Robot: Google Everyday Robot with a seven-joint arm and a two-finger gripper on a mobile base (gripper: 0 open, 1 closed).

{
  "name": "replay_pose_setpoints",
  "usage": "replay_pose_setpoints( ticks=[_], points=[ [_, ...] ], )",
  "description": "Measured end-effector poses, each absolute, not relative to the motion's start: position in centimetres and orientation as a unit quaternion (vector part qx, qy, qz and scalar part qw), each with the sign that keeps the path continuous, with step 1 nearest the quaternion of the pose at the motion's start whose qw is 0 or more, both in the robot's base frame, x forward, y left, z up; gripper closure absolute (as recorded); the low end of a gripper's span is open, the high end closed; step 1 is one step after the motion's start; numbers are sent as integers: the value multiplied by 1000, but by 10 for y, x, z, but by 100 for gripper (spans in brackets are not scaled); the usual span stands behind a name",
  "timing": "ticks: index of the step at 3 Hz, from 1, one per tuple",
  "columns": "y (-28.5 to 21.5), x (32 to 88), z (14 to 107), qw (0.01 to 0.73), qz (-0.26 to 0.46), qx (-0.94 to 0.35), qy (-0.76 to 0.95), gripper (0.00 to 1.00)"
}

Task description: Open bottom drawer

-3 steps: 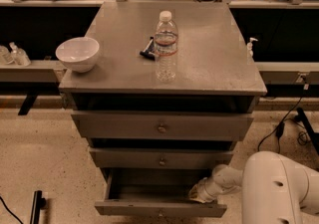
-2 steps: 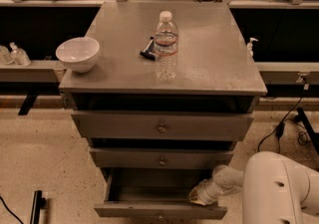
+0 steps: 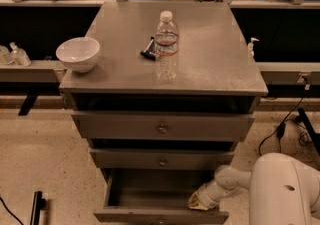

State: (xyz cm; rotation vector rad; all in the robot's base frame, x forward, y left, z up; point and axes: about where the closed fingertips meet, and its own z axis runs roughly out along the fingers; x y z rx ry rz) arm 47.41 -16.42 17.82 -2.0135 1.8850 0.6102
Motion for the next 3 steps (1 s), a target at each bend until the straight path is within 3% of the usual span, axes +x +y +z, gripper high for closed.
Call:
replay_pose_setpoints(
  ticks=[3],
  points=[
    [-153,477,214,170,212,-715,644,100]
  ],
)
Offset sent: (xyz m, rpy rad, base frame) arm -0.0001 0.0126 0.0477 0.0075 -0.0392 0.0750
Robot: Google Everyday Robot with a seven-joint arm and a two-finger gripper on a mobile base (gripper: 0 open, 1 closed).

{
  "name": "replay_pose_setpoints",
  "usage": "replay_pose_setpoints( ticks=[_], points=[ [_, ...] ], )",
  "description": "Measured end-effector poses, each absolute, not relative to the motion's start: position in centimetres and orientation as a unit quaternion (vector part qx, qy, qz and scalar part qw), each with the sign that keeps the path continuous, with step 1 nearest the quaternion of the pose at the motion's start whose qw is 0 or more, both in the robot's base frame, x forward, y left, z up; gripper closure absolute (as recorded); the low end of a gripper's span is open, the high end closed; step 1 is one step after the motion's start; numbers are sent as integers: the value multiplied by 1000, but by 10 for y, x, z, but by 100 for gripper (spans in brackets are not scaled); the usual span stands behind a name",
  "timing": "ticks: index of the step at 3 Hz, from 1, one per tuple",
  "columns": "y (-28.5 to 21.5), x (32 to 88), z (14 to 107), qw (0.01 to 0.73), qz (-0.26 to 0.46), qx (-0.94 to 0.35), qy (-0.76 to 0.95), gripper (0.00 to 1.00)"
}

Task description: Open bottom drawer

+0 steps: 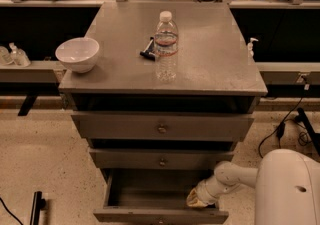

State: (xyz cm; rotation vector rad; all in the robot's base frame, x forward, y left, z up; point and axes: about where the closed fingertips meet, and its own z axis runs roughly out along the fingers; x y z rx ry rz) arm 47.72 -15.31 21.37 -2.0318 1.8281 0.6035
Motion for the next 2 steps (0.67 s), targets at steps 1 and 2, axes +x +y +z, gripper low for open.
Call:
replay_pose_setpoints(
  ticks=[1,2],
  points=[
    [-156,489,224,179,194,-704,659,100],
    [-169,505,239,192,163,-690,678,100]
  ],
)
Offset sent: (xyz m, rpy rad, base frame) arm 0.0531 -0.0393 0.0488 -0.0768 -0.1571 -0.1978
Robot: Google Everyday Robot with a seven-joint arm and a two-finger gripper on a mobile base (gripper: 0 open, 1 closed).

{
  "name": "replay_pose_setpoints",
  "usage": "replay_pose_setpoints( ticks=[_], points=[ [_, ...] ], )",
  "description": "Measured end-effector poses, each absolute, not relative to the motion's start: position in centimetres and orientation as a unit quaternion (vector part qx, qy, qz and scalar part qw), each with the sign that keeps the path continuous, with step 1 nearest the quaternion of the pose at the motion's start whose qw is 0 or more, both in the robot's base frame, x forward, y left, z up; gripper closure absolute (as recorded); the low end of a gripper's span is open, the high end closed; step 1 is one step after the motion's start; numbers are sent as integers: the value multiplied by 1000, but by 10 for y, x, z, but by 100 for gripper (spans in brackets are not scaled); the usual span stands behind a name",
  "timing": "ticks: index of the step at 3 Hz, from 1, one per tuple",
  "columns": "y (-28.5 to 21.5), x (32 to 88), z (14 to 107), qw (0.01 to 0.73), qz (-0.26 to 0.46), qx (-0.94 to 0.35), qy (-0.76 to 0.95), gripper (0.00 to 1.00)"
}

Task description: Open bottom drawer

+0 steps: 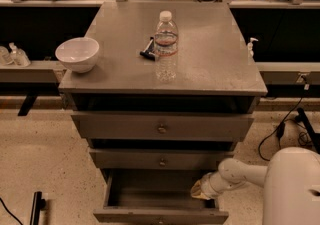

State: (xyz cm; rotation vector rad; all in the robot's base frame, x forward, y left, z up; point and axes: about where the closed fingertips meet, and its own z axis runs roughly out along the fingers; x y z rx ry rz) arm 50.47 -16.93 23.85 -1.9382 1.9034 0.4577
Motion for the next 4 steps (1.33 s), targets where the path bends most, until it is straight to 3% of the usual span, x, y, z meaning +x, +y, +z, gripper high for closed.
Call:
replay_pose_setpoints(
  ticks=[1,4],
  points=[
    [-188,526,257,212,120,-672,699,100],
    [-165,516,221,219,139,-672,693,100]
  ],
)
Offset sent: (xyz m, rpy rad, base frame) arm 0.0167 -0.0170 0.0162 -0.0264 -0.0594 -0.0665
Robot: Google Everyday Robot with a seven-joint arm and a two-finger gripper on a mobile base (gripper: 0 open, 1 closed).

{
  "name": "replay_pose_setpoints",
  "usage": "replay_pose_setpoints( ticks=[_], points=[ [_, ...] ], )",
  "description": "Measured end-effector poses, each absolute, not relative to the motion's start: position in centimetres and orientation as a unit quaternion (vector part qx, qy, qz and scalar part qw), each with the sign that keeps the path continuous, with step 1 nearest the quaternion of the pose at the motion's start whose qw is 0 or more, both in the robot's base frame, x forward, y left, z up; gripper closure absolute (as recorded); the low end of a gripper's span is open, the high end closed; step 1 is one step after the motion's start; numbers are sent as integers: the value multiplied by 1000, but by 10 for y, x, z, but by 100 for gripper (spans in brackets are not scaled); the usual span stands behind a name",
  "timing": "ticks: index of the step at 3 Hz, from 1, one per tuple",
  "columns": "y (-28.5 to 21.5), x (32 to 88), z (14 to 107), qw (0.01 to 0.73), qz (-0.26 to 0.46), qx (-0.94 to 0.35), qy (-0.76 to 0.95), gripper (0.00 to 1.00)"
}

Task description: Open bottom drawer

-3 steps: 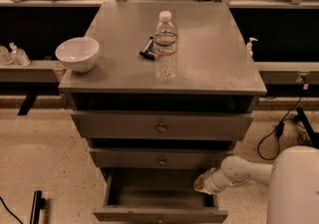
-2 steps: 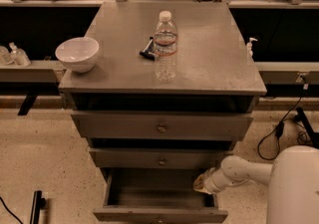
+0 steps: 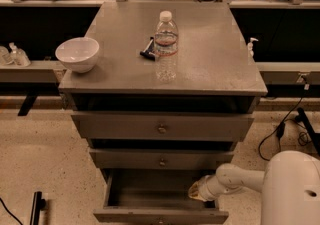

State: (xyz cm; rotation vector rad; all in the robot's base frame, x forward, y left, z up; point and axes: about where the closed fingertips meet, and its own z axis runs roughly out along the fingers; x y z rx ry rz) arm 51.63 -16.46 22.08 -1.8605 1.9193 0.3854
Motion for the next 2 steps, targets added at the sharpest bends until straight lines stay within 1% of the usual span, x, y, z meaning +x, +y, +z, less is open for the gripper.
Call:
replay_pose_setpoints(
  ticks=[2],
  points=[
    [-145,518,190,240,145,-676,682,100]
  ],
)
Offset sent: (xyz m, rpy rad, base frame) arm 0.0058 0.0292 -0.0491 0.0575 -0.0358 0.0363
